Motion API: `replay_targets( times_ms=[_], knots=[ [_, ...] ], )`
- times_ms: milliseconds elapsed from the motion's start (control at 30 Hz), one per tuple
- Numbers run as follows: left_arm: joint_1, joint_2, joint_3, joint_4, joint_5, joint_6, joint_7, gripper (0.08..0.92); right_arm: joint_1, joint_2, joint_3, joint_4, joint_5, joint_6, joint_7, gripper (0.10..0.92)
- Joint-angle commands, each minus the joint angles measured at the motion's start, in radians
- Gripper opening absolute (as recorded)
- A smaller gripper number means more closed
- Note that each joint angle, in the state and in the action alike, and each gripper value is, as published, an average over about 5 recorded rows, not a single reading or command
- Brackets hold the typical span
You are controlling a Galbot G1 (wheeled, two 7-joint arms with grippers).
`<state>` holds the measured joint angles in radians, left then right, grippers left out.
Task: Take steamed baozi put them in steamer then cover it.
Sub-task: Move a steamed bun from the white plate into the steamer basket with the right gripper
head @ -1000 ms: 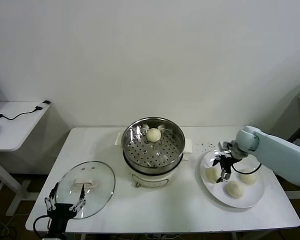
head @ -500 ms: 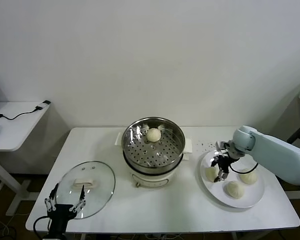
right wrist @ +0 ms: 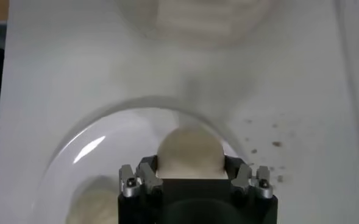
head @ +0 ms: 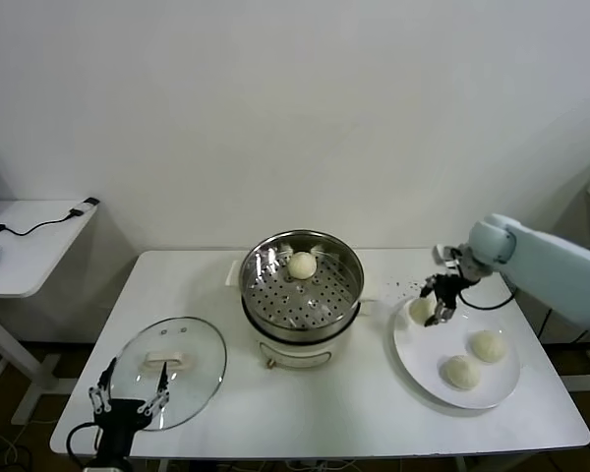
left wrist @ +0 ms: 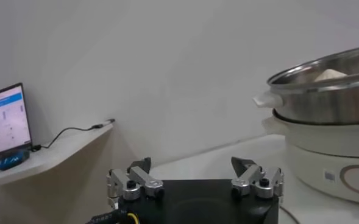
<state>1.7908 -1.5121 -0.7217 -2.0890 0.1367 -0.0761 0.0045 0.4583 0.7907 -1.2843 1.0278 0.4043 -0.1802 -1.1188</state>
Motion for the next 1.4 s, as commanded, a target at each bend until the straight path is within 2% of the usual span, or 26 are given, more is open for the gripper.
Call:
replay_targets(
  times_ms=[33,367,567,1033,1400],
  knots=[
    [-0.006,0.001,0.009,0.002,0.001,-0.001,0.0,0.823,0.385,0.098,-0.252,-0.048,0.19,0.042,-0.021,0.706],
    [-0.013,0.005,0.024,-0.007,-0.003,-0.007,0.0,0.823,0.42,0.371,-0.266,-0.021,0.441,-0.078,0.038,0.704],
    [0.012,0.009,0.02,-0.012,-0.009,-0.021,-0.003,0.823,0.361,0.52,-0.265,-0.028,0.513,-0.126,0.095,0.709],
    [0.031,0.011,0.008,-0.005,-0.028,-0.044,-0.003,0.823,0.171,0.62,-0.29,-0.002,0.458,-0.167,0.194,0.706],
    [0.022,0.011,0.0,0.009,-0.039,-0.049,-0.003,0.823,0.056,0.656,-0.259,-0.075,0.404,-0.162,0.209,0.712]
  ],
)
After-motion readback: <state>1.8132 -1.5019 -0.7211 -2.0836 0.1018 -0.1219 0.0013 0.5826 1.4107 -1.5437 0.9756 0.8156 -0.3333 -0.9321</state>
